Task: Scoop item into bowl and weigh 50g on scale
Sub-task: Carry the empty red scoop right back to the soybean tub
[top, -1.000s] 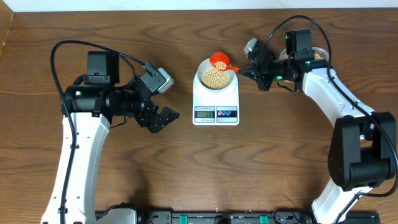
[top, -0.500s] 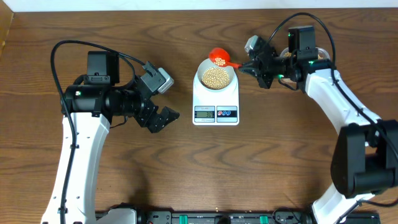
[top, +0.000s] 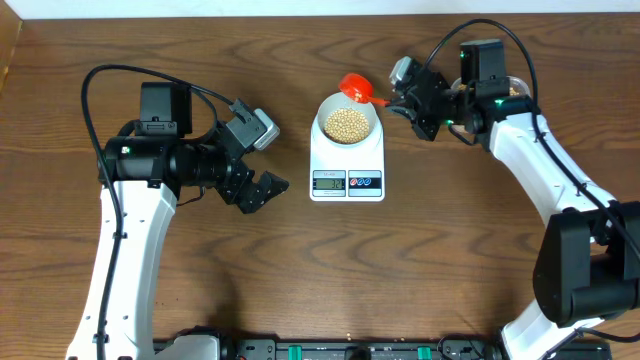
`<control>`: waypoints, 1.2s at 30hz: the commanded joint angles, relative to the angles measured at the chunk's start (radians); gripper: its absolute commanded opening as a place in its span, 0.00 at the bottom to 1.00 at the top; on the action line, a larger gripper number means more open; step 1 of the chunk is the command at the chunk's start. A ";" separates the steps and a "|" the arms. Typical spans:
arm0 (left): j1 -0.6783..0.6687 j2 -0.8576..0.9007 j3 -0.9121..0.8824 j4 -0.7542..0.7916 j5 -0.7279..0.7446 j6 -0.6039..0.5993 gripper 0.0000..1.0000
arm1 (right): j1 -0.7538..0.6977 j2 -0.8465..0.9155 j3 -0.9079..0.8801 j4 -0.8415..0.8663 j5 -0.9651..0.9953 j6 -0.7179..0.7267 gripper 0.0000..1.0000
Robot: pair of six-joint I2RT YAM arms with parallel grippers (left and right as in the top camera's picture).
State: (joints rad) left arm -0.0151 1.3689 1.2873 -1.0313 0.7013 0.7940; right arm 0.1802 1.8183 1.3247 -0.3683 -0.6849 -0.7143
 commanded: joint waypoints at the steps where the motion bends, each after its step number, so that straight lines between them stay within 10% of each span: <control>1: 0.003 -0.011 0.006 -0.004 0.013 0.017 0.98 | 0.012 -0.030 0.001 -0.002 0.019 -0.032 0.01; 26: 0.003 -0.011 0.006 -0.004 0.013 0.017 0.98 | -0.179 -0.213 0.002 0.058 0.052 0.194 0.01; 36: 0.003 -0.011 0.006 -0.004 0.013 0.017 0.98 | -0.249 -0.215 0.001 -0.192 0.637 0.136 0.01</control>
State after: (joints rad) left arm -0.0147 1.3689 1.2873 -1.0309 0.7013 0.7940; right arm -0.0753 1.6058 1.3247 -0.5293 -0.3351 -0.5533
